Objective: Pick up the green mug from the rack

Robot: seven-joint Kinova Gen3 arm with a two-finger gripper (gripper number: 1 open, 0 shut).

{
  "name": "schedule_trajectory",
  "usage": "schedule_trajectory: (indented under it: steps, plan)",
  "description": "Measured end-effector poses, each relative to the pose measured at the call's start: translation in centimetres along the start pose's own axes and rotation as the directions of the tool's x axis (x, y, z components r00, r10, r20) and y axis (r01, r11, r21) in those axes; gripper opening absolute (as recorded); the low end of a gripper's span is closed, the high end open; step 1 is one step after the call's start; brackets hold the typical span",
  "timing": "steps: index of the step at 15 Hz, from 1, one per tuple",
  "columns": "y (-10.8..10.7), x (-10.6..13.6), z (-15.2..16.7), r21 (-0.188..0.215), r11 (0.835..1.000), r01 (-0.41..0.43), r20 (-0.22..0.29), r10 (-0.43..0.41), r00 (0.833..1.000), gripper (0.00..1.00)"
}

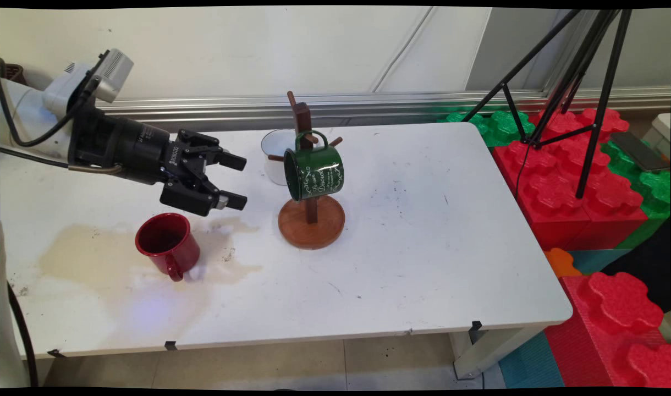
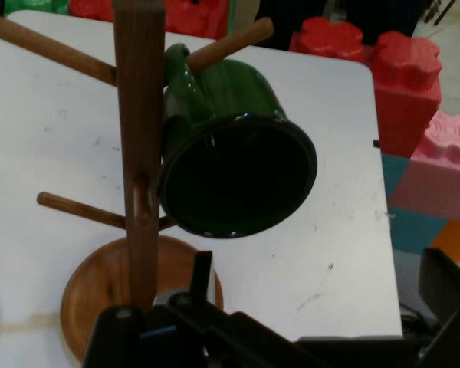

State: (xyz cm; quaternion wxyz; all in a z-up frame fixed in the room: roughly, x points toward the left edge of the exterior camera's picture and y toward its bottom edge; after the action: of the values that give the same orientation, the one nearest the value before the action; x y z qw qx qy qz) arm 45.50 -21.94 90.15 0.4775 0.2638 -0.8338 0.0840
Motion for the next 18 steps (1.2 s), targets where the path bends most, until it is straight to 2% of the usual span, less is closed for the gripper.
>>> schedule_trajectory:
  steps: [18]
  plan:
    - [0.9,-1.0,1.6,-0.023,0.997,0.074,-0.07,-0.076,0.995,1.0]
